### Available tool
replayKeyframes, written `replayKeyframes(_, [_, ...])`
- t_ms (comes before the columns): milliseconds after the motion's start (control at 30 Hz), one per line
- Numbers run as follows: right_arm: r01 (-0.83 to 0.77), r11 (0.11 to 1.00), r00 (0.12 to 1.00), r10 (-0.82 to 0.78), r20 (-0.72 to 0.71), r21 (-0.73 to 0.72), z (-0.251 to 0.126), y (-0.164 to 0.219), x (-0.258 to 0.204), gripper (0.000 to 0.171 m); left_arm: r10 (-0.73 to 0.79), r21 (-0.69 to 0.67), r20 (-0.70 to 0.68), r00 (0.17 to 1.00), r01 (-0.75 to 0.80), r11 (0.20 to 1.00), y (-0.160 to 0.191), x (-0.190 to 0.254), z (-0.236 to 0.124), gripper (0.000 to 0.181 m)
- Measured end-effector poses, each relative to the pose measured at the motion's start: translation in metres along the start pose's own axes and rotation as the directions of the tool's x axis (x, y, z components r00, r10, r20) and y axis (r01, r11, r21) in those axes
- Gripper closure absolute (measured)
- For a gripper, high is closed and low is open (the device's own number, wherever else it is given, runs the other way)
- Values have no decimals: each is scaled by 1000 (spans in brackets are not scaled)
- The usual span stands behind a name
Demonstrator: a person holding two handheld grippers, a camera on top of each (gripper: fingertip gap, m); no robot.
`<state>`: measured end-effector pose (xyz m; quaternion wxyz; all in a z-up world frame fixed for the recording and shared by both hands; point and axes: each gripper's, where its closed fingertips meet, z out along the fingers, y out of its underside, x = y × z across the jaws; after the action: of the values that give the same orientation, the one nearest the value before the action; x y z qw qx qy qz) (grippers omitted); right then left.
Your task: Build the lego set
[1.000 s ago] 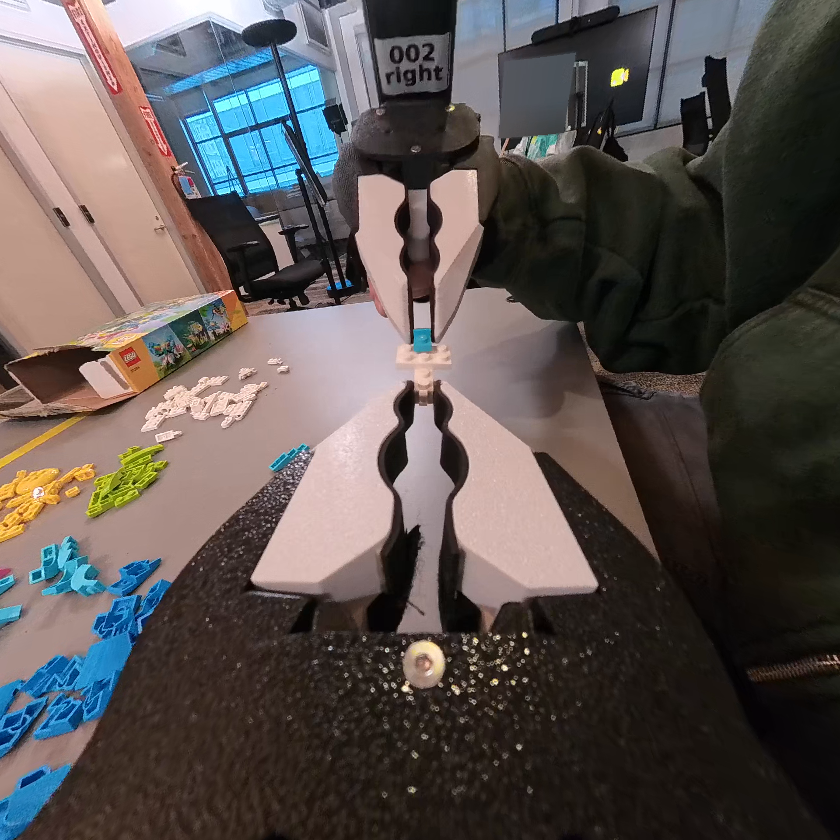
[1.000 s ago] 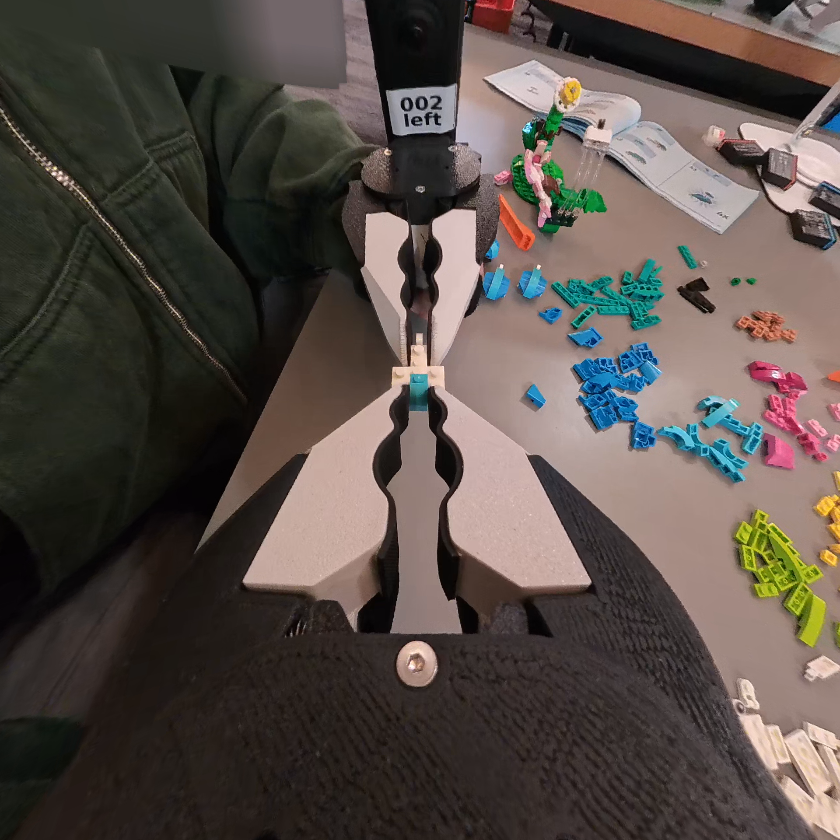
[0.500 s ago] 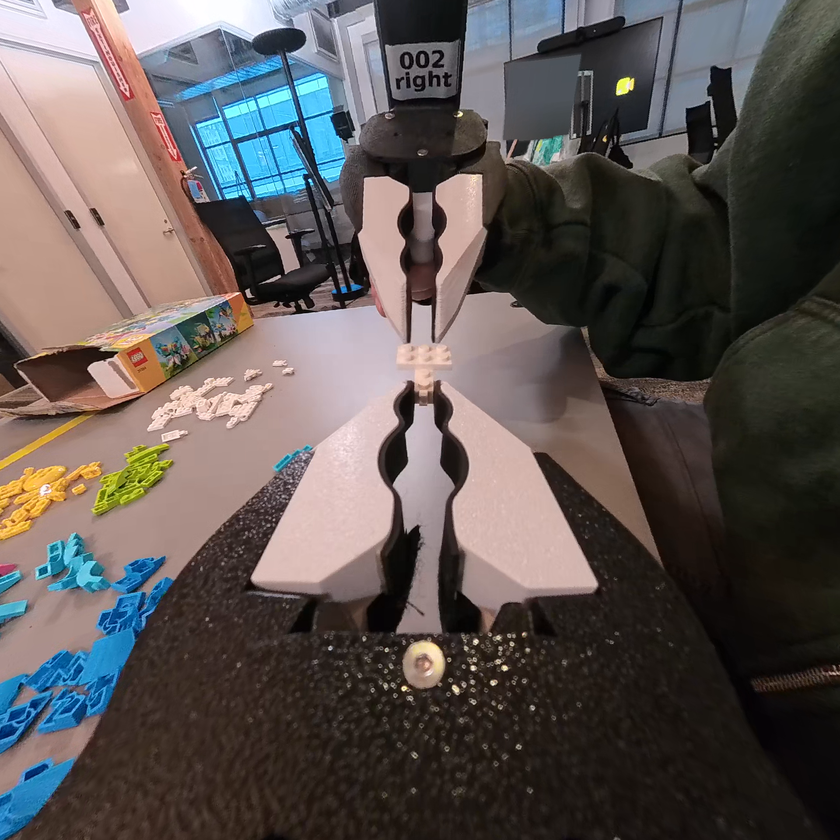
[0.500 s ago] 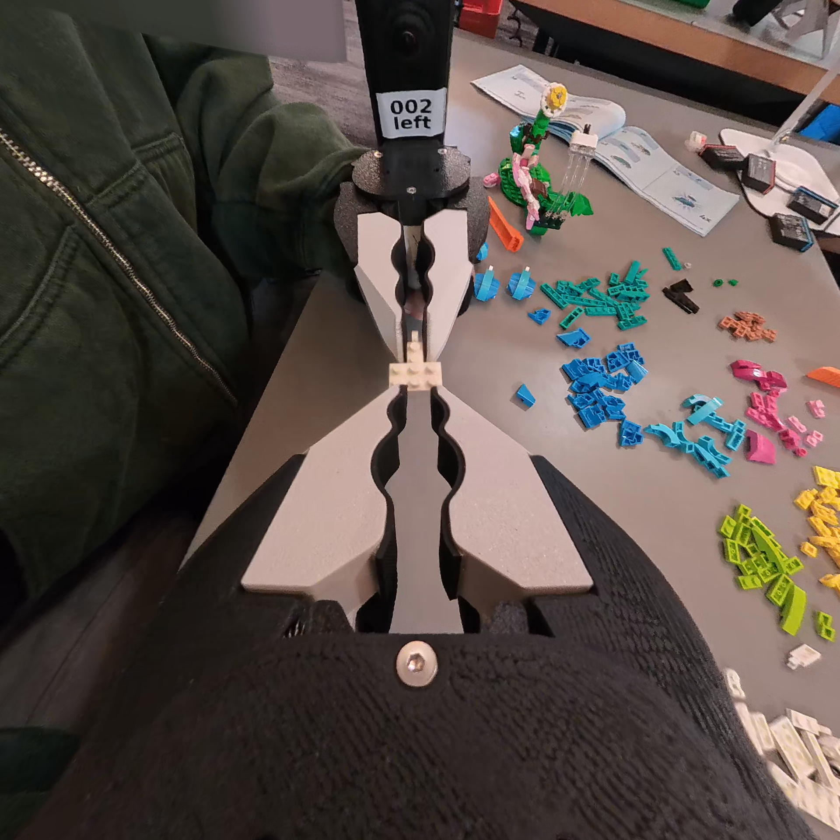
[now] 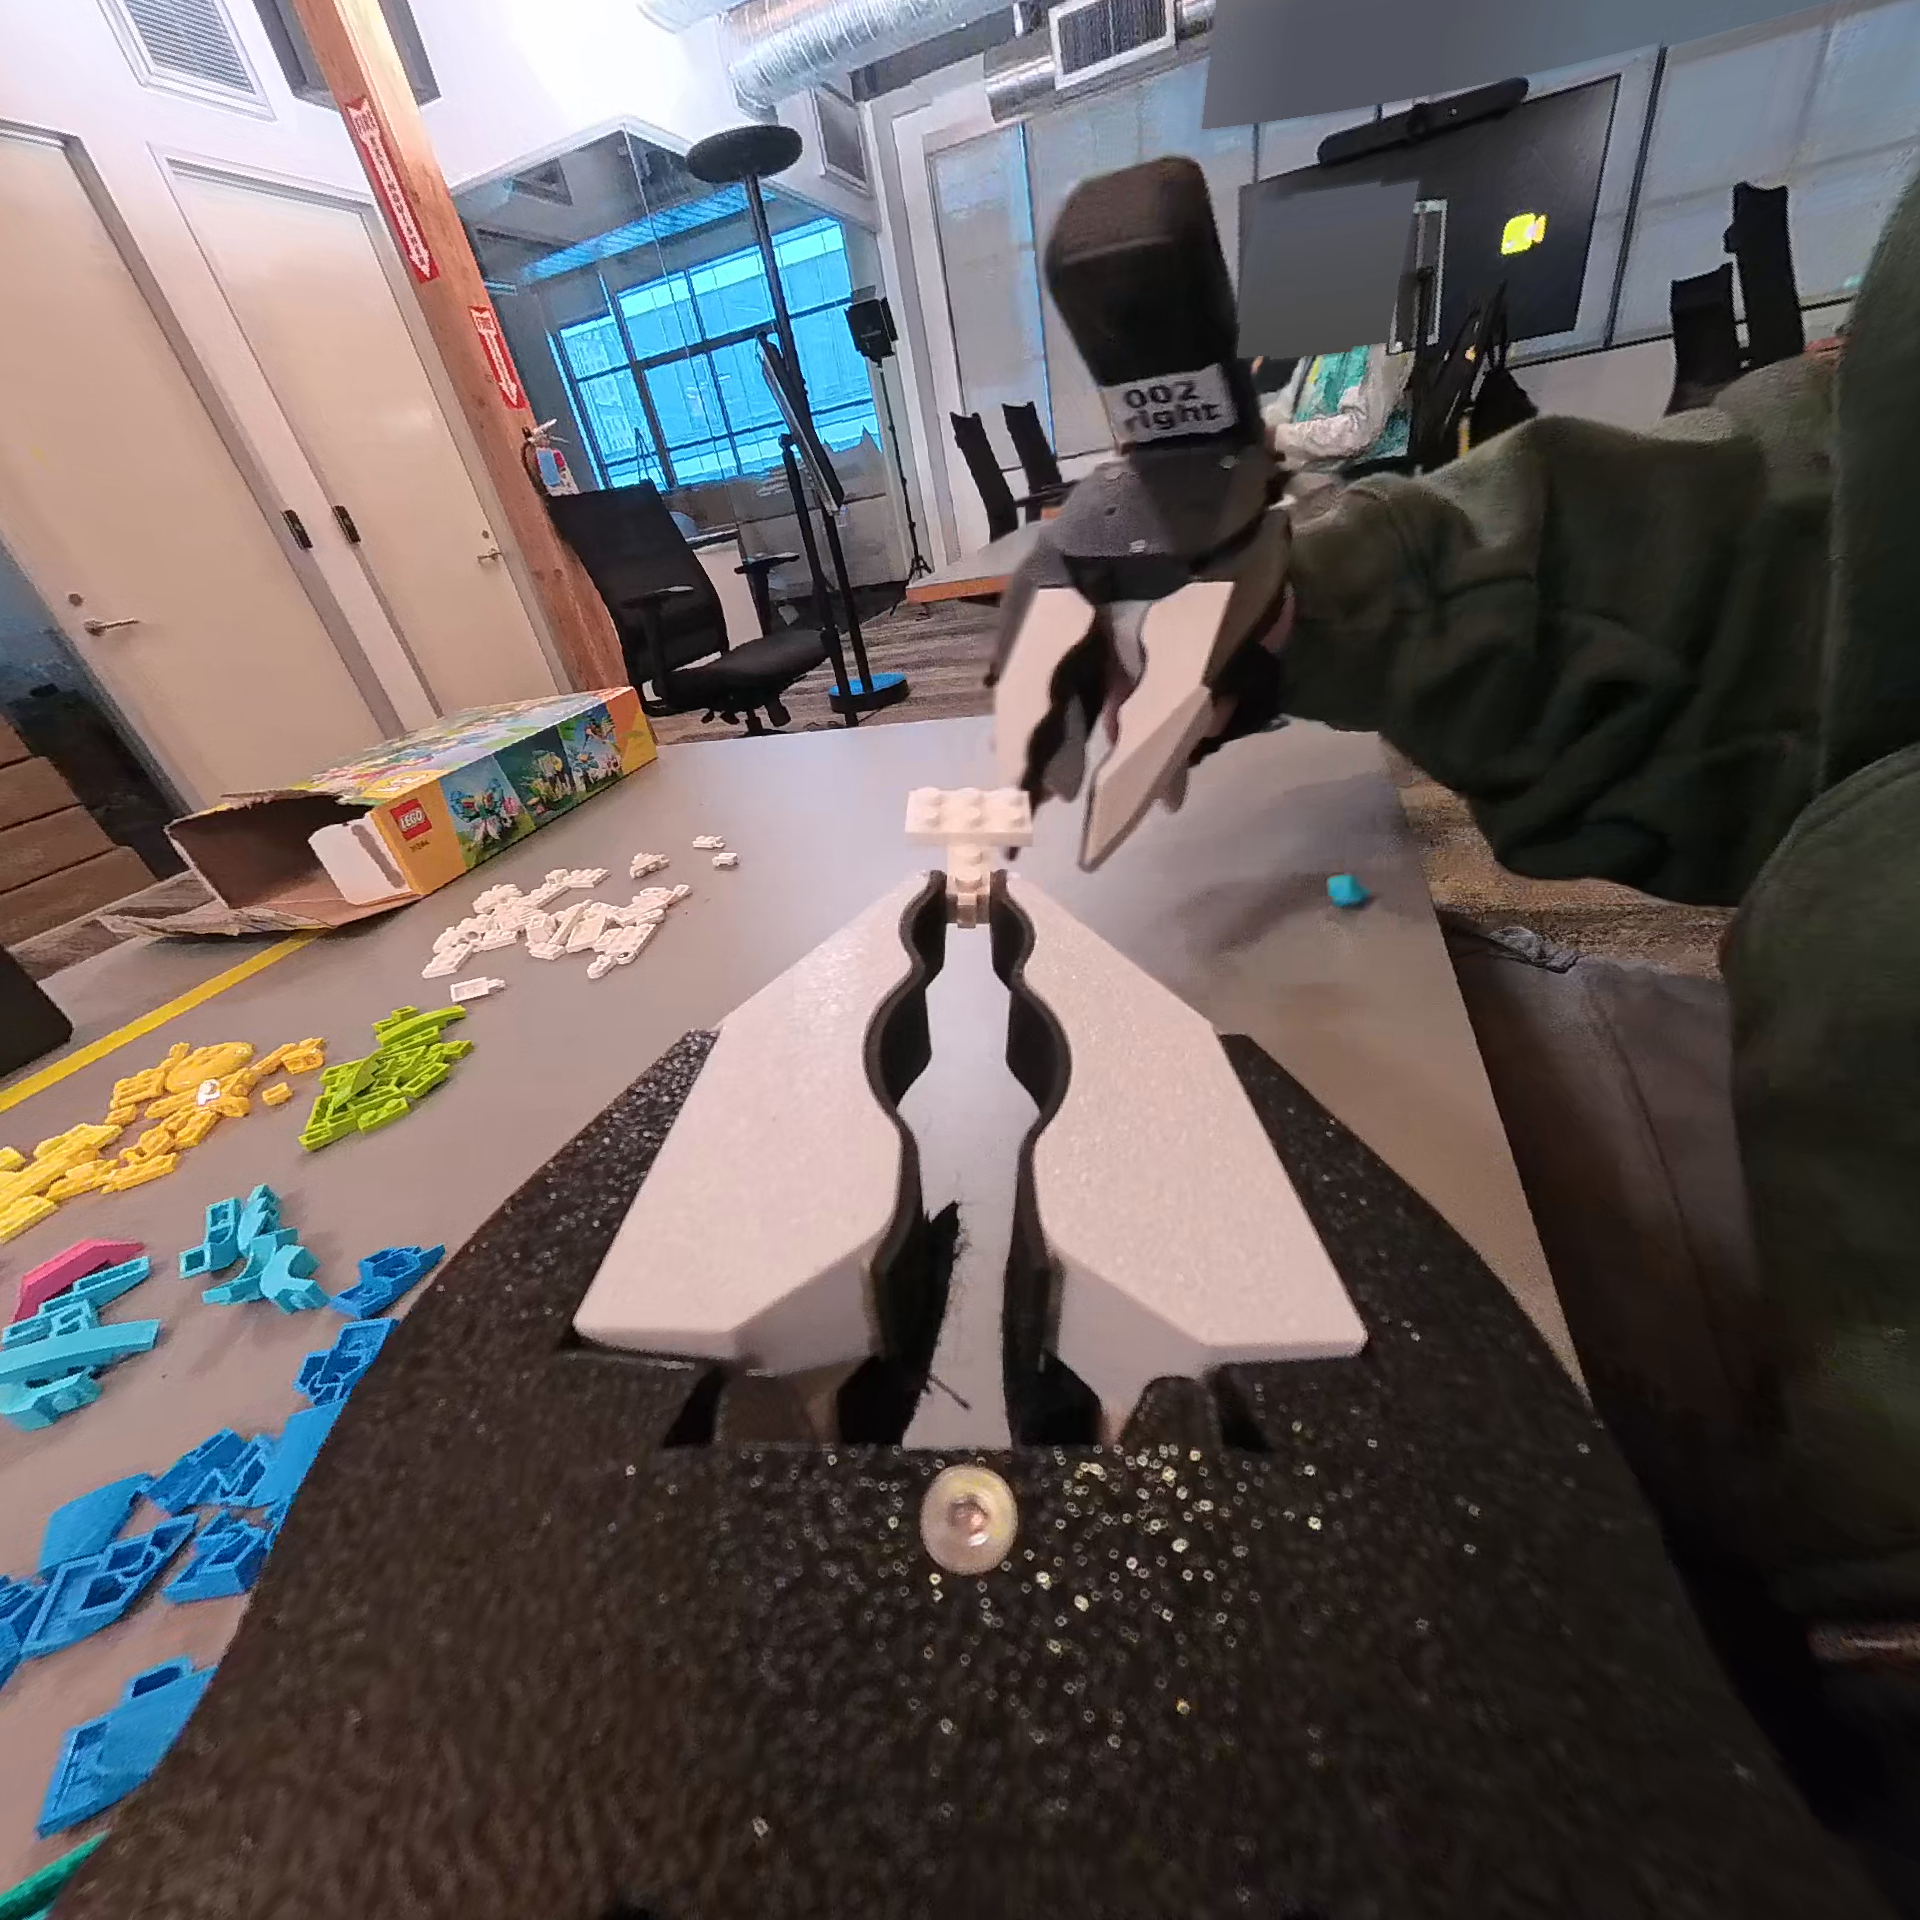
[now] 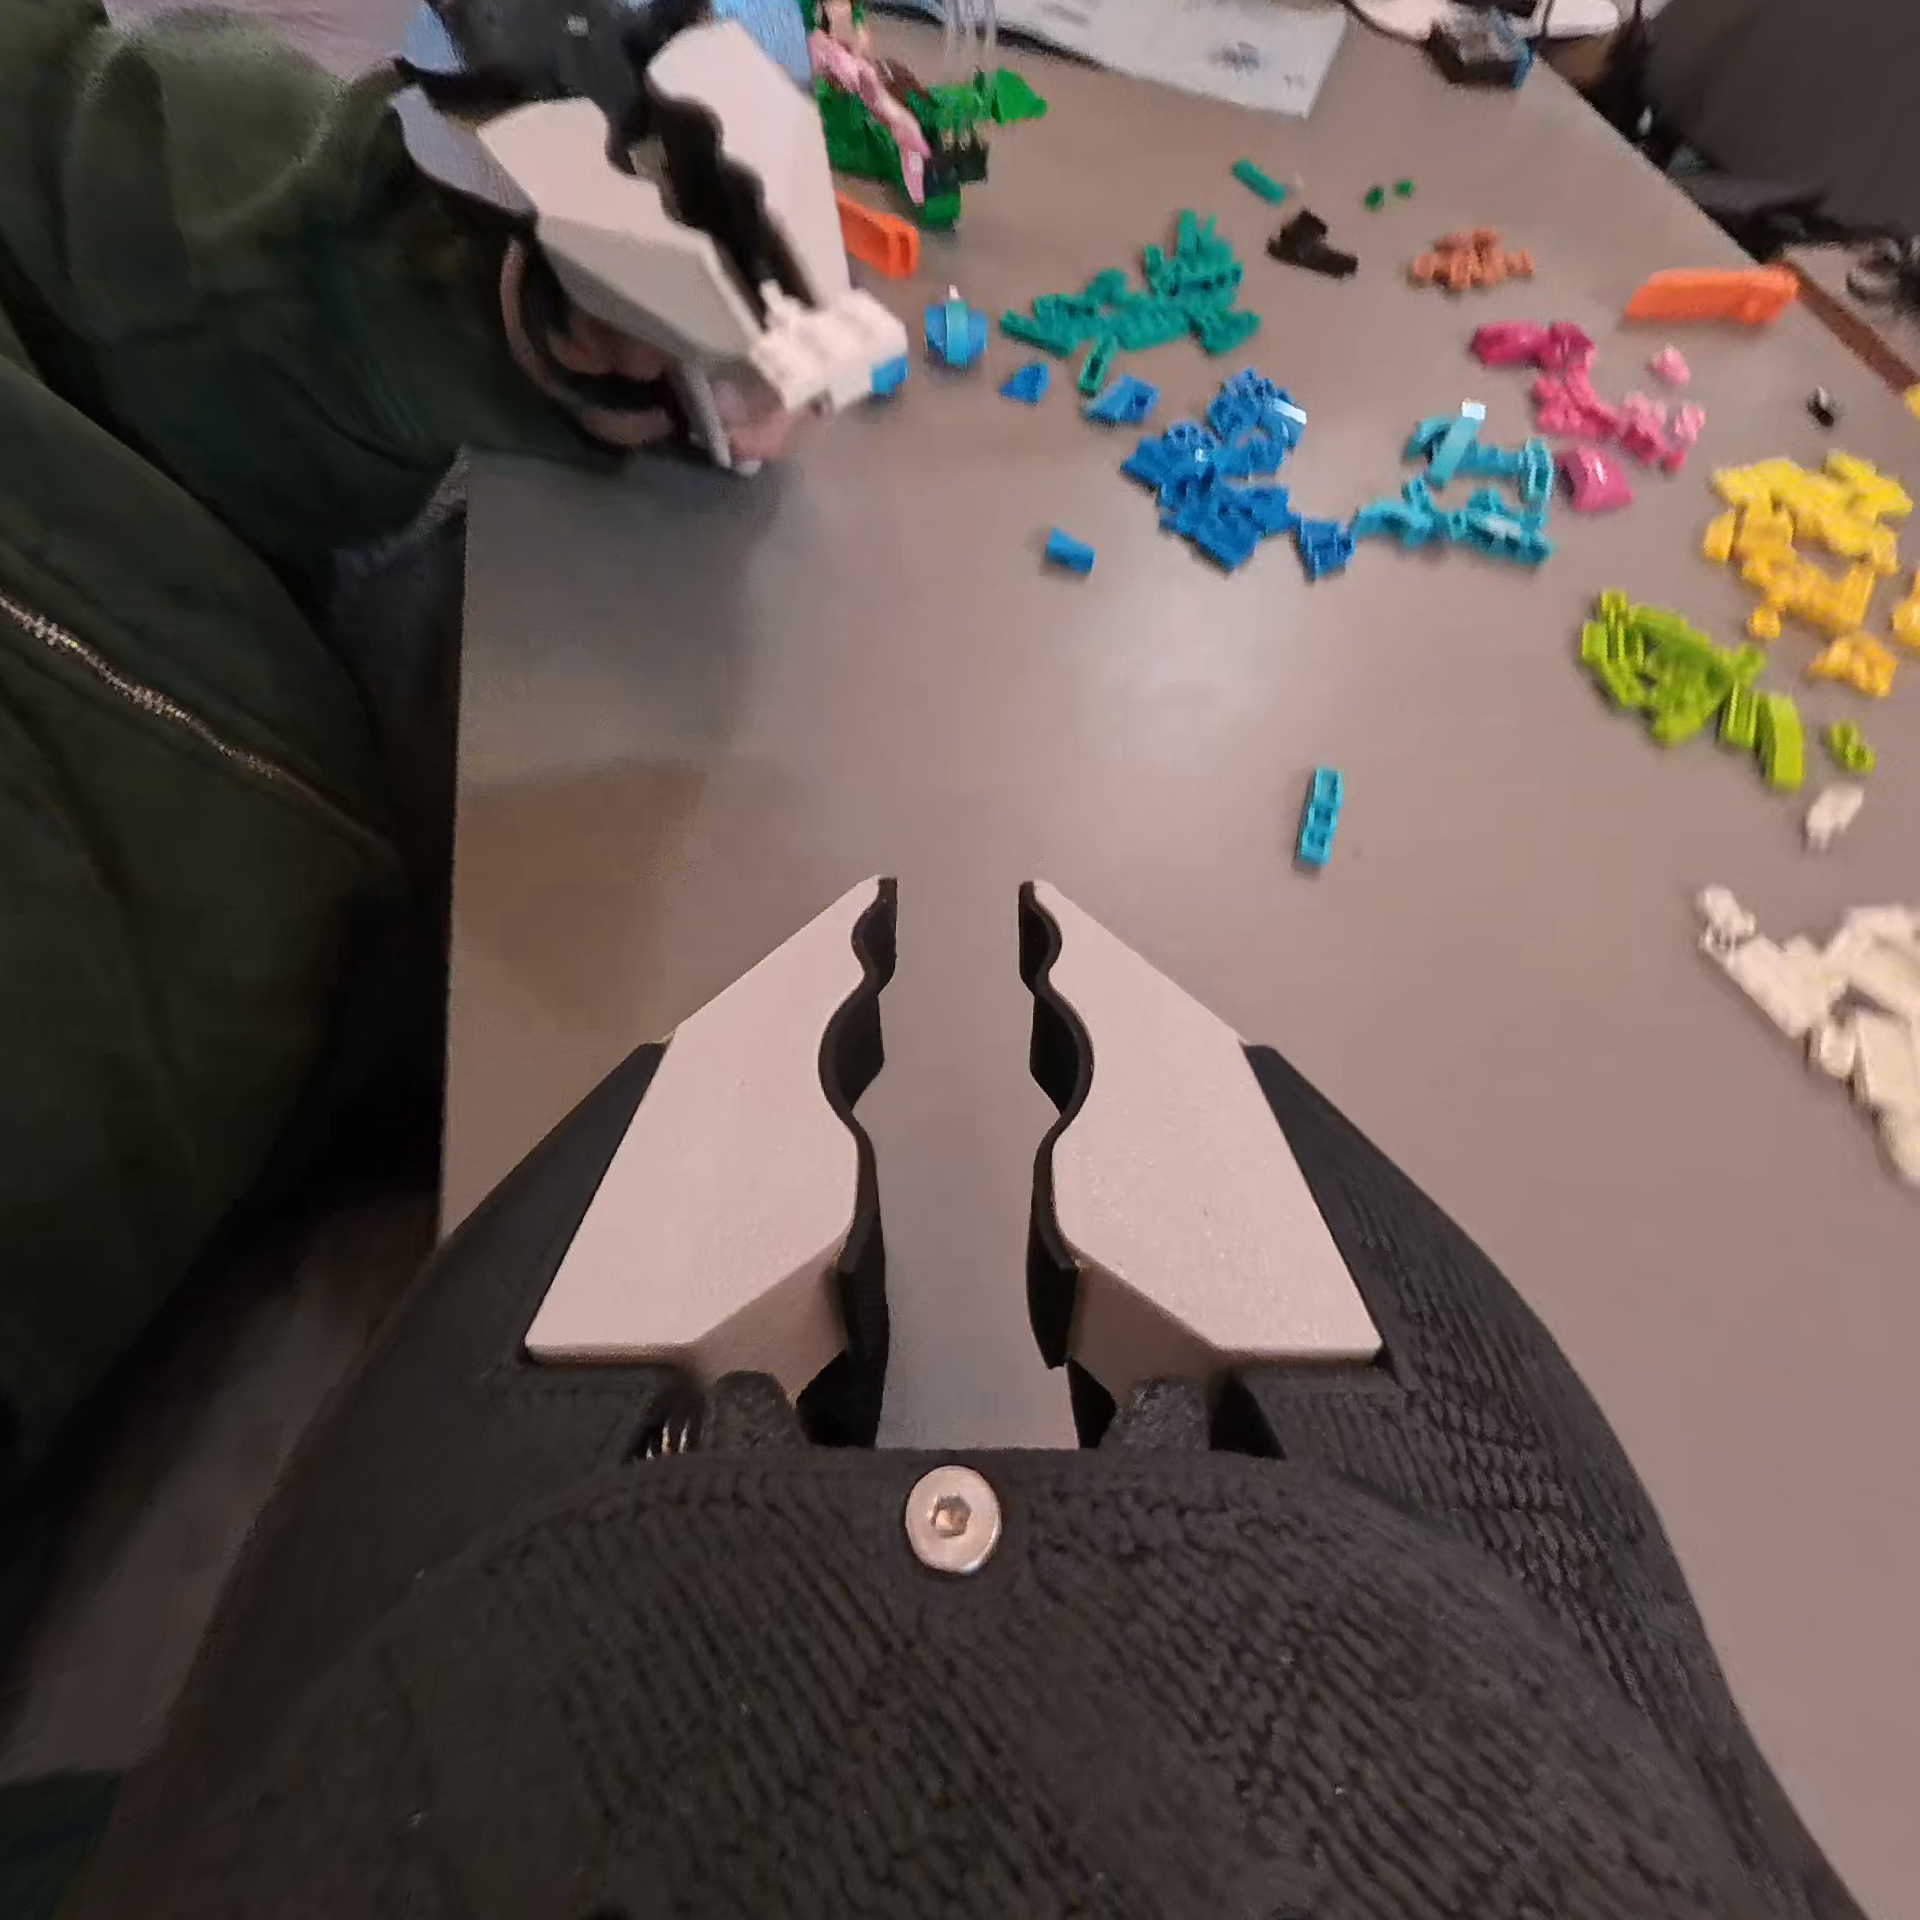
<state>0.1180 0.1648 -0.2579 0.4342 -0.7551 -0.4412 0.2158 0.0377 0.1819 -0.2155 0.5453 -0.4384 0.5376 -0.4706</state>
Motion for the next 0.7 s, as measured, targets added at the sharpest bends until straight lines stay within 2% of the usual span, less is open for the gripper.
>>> replayKeyframes(200, [-119,987,988,107,-115,-104,-51,36,-26,148,-2,7,9,1000,2,1000,-1,-1,-1,176])
replayKeyframes(333, [-279,944,956,256,-144,-174,-76,72,-52,148,5,5,9,1000,-5,1000,-1,-1,-1,176])
replayKeyframes(467, [-361,914,926,330,-181,-183,-78,91,-71,149,11,1,7,1000,-11,1000,0,0,0,176])
replayKeyframes(700, [-363,919,917,322,-236,-154,-62,100,-70,155,18,-2,4,1000,-18,1000,0,1,0,176])
